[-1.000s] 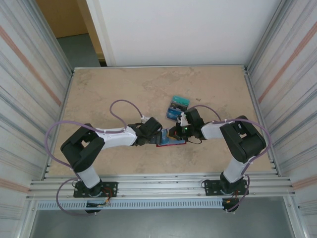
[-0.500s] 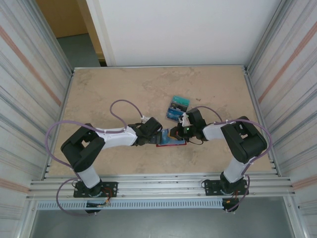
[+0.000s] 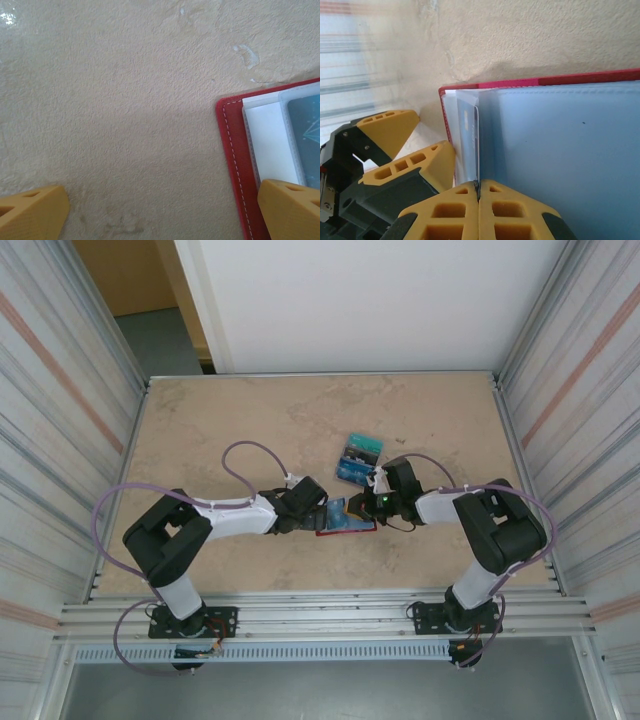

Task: Take the credit cards out of the card holder

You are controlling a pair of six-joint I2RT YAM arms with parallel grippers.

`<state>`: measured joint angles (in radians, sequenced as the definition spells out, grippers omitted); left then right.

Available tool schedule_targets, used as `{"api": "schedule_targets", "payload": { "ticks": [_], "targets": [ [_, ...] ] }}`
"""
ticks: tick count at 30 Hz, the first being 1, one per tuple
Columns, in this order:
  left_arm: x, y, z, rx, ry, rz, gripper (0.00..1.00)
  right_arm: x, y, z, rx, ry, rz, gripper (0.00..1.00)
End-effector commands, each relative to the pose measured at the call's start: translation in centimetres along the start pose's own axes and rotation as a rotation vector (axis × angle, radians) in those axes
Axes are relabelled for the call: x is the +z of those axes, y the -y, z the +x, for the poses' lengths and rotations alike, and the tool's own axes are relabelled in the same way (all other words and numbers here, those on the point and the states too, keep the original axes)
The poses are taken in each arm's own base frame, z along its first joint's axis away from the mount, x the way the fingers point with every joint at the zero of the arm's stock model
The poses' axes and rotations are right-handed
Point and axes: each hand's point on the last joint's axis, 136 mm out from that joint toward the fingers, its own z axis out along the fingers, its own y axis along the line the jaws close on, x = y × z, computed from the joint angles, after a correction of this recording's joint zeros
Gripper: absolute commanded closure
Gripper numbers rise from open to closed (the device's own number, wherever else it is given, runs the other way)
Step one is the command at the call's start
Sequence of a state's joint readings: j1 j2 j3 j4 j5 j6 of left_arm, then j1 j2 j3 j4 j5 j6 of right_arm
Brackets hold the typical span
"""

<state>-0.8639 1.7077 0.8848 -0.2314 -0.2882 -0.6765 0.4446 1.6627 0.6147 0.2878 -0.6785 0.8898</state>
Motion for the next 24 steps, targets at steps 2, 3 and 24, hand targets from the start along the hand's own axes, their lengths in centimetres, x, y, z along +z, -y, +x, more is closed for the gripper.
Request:
{"api": "schedule_targets", "payload": {
  "ticks": [2, 3, 24],
  "targets": [
    [2.1, -1.6, 3.5, 0.007, -0.129, -0.046, 0.01, -0.5, 0.3, 0.4, 0.007, -0.002, 0.012, 0.92],
    [2.1, -1.6, 3.5, 0.005, -0.128, -0.046, 0.01, -0.5, 0.2, 0.4, 0.008, -0.004, 0.01, 0.92],
    [2.3, -1.0, 3.4, 0.012, -0.137, -0.031, 0.01, 0.1, -0.7, 0.5, 0.032, -0.022, -0.069, 0.87]
  ]
}}
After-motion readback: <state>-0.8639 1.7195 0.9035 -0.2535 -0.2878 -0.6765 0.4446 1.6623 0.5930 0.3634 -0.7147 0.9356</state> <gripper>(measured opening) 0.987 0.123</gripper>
